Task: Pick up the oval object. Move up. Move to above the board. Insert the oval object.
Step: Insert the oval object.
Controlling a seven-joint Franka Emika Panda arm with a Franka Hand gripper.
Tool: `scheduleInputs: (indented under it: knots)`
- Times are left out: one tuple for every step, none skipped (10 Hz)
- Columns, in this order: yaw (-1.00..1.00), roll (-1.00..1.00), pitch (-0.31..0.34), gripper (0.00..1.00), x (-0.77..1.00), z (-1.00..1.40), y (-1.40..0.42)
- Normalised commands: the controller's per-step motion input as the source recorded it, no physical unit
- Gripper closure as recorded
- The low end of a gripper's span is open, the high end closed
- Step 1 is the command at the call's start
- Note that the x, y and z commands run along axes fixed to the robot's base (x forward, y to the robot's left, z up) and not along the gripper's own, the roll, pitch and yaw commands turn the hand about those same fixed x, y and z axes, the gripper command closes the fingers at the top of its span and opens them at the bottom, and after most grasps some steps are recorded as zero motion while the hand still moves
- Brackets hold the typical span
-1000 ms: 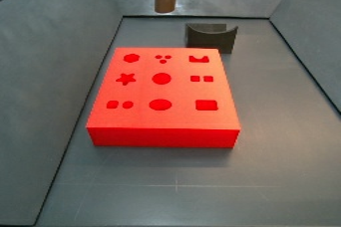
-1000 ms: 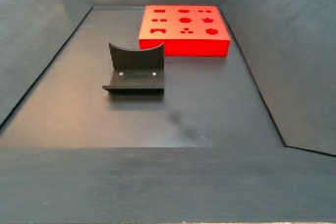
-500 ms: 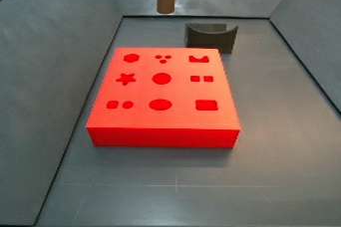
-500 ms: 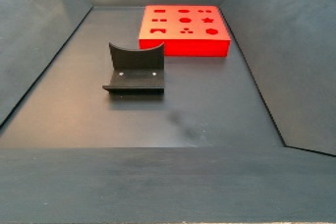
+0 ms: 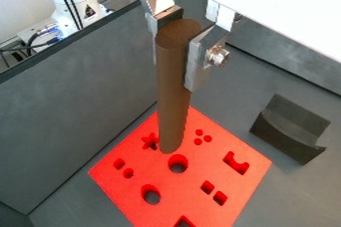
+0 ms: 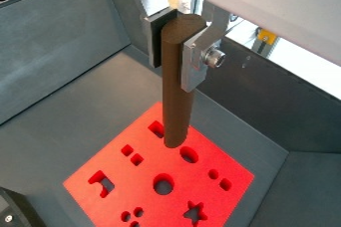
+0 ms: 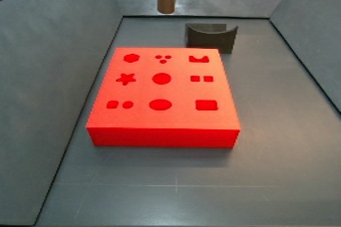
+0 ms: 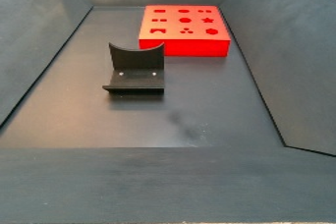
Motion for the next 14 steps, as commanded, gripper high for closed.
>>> scheduleInputs:
  knots:
    - [0.00, 0.00, 0.044, 1.00, 0.04, 0.00, 0.00]
    - [0.00, 0.00, 0.033, 1.00, 0.00, 0.00, 0.00]
    - [0.00, 0.01, 0.000, 1.00, 0.00, -0.04, 0.00]
    - [0.00, 0.02, 0.000, 1.00, 0.00, -0.09, 0.00]
    - [0.00, 0.02, 0.000, 1.00, 0.00, -0.10, 0.00]
    - [0.00, 0.02, 0.000, 1.00, 0.00, -0.12, 0.00]
    - [0.00, 0.02, -0.010, 1.00, 0.00, -0.12, 0.00]
    - [0.00, 0.02, -0.026, 1.00, 0.00, -0.11, 0.00]
    - [0.00, 0.01, -0.011, 1.00, 0.00, -0.08, 0.00]
    - [0.00, 0.00, 0.000, 1.00, 0.03, -0.05, 0.00]
    - [0.00, 0.00, 0.000, 1.00, 0.00, -0.02, 0.00]
    - [-0.01, 0.00, 0.000, 1.00, -0.01, -0.02, 0.04]
    - [-0.03, 0.00, 0.000, 1.00, 0.00, -0.03, 0.05]
    - [-0.05, 0.00, 0.000, 1.00, 0.00, -0.03, 0.05]
